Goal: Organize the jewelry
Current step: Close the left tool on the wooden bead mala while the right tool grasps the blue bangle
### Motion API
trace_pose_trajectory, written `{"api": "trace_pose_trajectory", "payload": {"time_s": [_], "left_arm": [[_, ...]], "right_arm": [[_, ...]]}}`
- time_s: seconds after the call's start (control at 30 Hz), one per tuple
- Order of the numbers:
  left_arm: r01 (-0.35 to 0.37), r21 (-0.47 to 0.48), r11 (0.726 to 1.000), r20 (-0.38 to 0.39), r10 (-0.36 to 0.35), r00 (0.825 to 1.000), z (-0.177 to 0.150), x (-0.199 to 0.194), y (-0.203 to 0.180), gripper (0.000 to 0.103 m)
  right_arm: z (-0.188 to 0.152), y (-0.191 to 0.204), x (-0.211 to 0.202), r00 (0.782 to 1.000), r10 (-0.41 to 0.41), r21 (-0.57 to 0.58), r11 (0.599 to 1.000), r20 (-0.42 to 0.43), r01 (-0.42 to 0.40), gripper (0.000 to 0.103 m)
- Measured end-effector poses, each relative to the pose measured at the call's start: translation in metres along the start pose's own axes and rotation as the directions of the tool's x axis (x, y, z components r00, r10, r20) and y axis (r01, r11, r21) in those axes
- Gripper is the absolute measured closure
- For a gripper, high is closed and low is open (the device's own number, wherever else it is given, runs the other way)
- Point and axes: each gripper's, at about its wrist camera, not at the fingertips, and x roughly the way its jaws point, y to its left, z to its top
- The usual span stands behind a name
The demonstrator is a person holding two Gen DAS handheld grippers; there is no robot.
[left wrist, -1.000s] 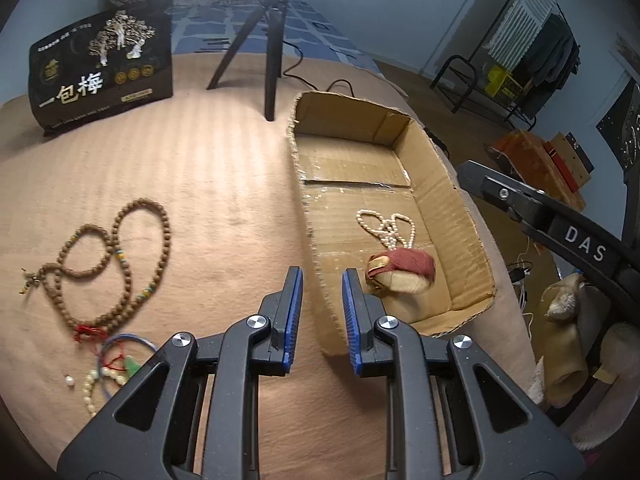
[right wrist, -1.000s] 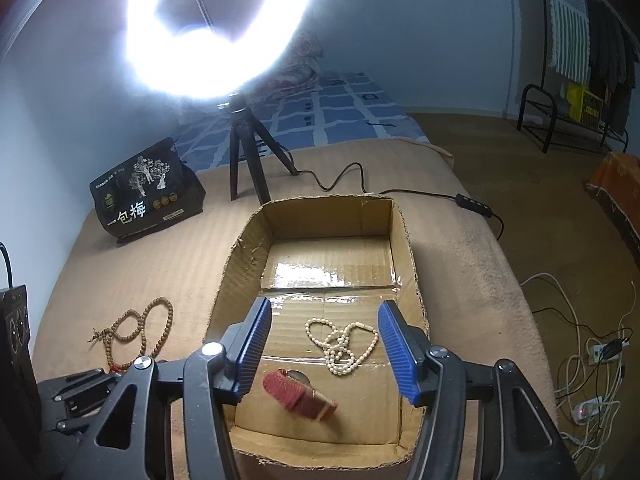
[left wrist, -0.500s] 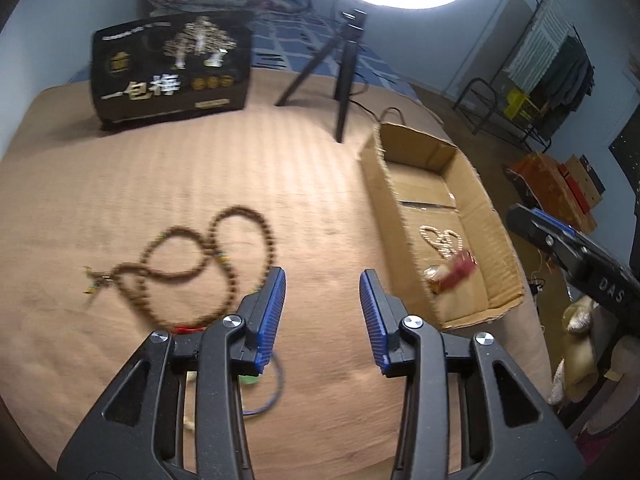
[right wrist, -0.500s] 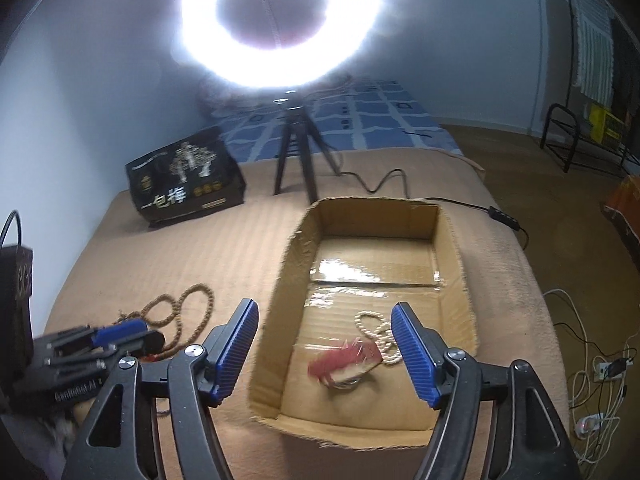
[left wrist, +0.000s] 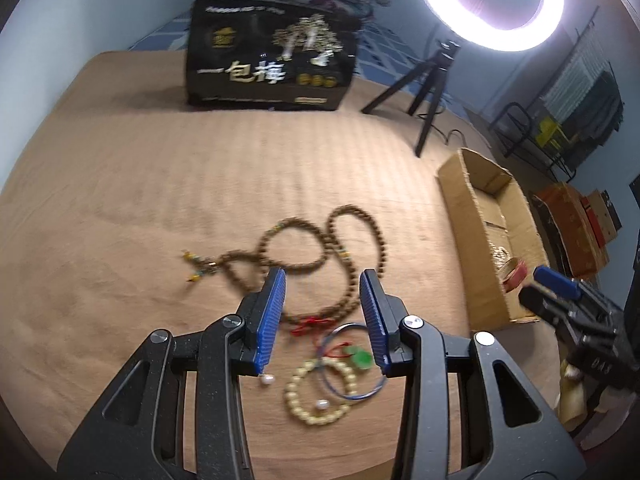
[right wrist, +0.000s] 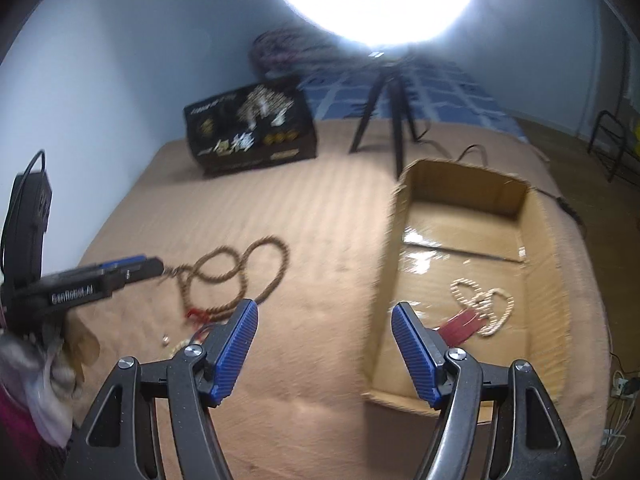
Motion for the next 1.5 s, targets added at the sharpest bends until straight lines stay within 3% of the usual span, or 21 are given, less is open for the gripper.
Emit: {"api": "trace_pose_trajectory", "payload": {"time_s": [0.3, 0.6, 0.7, 1.2, 1.5], "left_arm": [[-0.008, -0.032, 0.999, -0.056, 0.006, 0.998, -0.009, 0.012, 0.030, 0.064], [0.013, -0.034, 0.999, -0.086, -0.016, 0.996, -0.013, 0.019, 0.036, 0.064], [0.011, -0.036, 0.999, -0.098, -0.015, 0.995, -0.015, 0.021, 0.039, 0.064], [0.007, -0.056, 0.998, -0.129, -0.014, 0.992, -0.015, 0.036, 0.042, 0.064], [0.020, -0.158, 0.987, -0.157, -0.045, 0.987, -0.009, 0.056, 0.047, 0.064]], "right_arm": [[-0.020, 0.032, 0.040, 0.989, 0.067, -0.036, 0.997, -0.130, -0.072, 0.032], [-0.034, 0.050, 0.076, 0.964, 0.096, -0.055, 0.992, -0.246, -0.113, 0.053], [-0.037, 0.052, 0.081, 0.960, 0.097, -0.054, 0.992, -0.261, -0.115, 0.059], [-0.043, 0.058, 0.094, 0.959, 0.049, -0.092, 0.993, -0.280, -0.077, 0.065], [-0.044, 0.067, 0.099, 0.961, 0.011, -0.125, 0.991, -0.276, -0.048, 0.071]]}}
